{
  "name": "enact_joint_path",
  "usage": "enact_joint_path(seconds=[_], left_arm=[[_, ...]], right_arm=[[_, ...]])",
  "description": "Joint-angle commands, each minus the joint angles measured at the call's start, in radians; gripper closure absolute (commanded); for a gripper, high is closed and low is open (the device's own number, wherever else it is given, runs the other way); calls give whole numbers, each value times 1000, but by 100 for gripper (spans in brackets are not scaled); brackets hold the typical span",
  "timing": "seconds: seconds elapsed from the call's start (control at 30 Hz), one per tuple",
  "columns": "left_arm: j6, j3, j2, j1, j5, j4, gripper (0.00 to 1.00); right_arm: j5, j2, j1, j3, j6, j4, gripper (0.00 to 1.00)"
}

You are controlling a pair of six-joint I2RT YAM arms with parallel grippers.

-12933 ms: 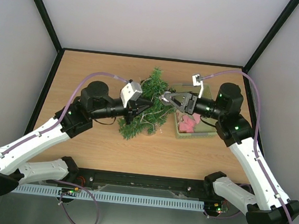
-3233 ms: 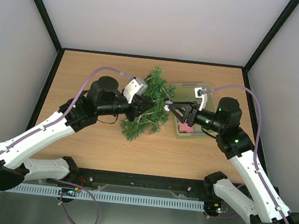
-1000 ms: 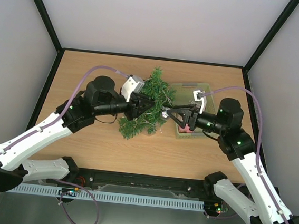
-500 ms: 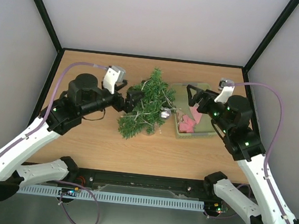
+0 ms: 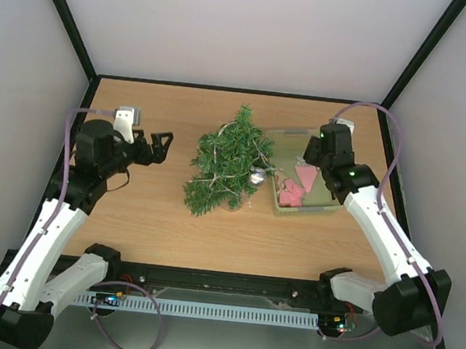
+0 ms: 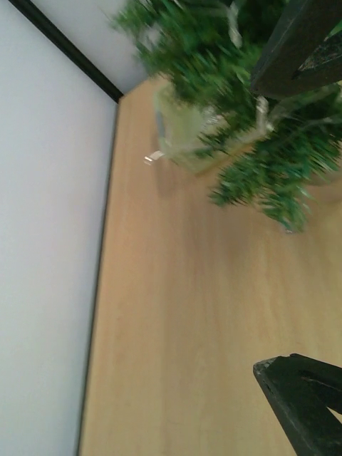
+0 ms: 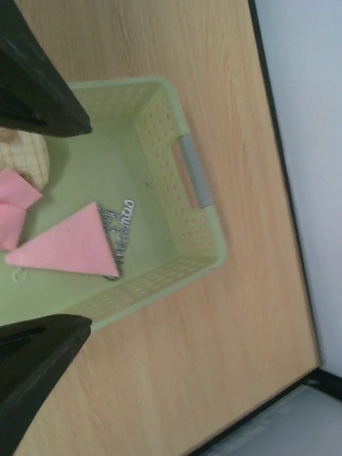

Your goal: Decorate the small christmas tree

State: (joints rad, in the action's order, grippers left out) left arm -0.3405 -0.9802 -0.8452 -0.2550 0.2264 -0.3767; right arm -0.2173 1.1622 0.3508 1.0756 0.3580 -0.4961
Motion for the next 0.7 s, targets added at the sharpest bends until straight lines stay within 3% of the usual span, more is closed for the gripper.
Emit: enact_joint_path(seconds=[0.0, 0.1, 0.2, 0.53, 0.67], left_arm=[[64, 100, 31, 25, 79, 24, 1], [114, 152, 43, 26, 63, 30, 1], [145, 205, 58, 23, 35, 51, 1], [182, 329, 100, -38, -47, 89, 1], [199, 328, 112, -62, -83, 96, 1]], right_arm=[[59, 70, -44, -74, -31, 38, 41], [87, 163, -60, -101, -36, 66, 53], [75, 254, -67, -95, -39, 74, 59], [106, 525, -133, -25, -57, 120, 61], [148, 591, -164, -8, -39, 125, 52]])
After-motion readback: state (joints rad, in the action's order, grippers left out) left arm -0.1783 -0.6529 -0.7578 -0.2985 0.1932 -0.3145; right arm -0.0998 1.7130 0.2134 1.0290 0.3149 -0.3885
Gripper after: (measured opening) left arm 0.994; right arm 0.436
